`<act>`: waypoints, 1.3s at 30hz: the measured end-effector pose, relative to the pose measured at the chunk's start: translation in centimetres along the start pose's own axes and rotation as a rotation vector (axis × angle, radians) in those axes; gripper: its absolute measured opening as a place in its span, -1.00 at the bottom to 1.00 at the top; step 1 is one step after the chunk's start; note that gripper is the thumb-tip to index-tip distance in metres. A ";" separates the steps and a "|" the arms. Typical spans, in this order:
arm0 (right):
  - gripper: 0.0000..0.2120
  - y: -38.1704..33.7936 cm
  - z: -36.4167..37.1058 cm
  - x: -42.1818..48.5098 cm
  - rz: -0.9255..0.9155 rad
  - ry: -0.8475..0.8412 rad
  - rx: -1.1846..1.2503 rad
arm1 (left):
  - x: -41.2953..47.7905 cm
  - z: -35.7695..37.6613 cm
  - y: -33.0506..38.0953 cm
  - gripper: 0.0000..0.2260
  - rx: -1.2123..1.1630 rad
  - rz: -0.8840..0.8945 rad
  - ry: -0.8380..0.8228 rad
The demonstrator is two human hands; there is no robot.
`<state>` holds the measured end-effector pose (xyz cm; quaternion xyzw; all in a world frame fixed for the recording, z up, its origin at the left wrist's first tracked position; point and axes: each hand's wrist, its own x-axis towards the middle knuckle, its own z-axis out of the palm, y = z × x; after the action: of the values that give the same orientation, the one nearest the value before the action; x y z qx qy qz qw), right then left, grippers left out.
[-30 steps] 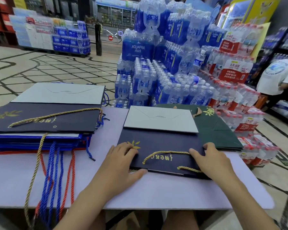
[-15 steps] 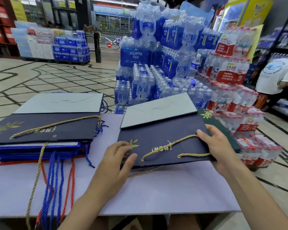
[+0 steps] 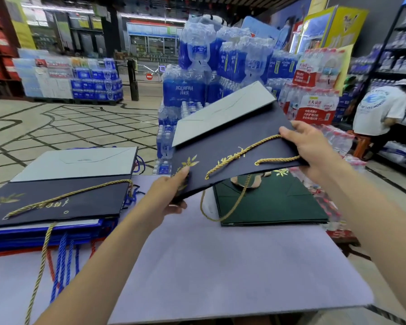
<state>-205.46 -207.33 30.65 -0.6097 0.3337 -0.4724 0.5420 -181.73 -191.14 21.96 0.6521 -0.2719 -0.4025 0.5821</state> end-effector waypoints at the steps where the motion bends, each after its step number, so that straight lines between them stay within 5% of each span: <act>1: -0.94 0.0 -0.5 0.8 -0.001 0.008 -0.014 | 0.6 0.7 0.5 -0.62 -0.056 -0.008 -0.018; 6: -0.95 -0.2 -3.3 4.4 -0.018 0.043 -0.085 | 3.4 4.3 3.0 -0.82 -0.269 0.027 -0.119; 11: -0.94 0.3 -6.2 6.5 -0.054 0.109 -0.087 | 6.2 7.3 4.8 -0.55 -0.239 0.152 -0.079; 15: -0.91 2.7 -8.5 6.3 -0.068 0.157 -0.064 | 6.5 9.6 3.8 -0.62 -0.157 0.240 -0.014; 22: -0.93 12.3 -11.4 3.1 0.050 0.190 -0.249 | 4.2 10.2 -3.1 -0.80 -0.055 0.058 -0.116; 31: -0.92 15.5 -13.2 0.1 0.155 0.178 -0.427 | 3.6 9.6 -6.0 -0.50 0.816 0.216 0.123; 39: -0.83 16.8 -14.7 0.0 0.238 0.214 -0.410 | 3.6 9.6 -7.3 -0.48 0.925 0.320 0.129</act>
<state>-217.42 -215.62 13.73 -0.6098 0.5473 -0.3898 0.4203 -188.77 -197.98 14.05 0.8159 -0.4823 -0.1042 0.3016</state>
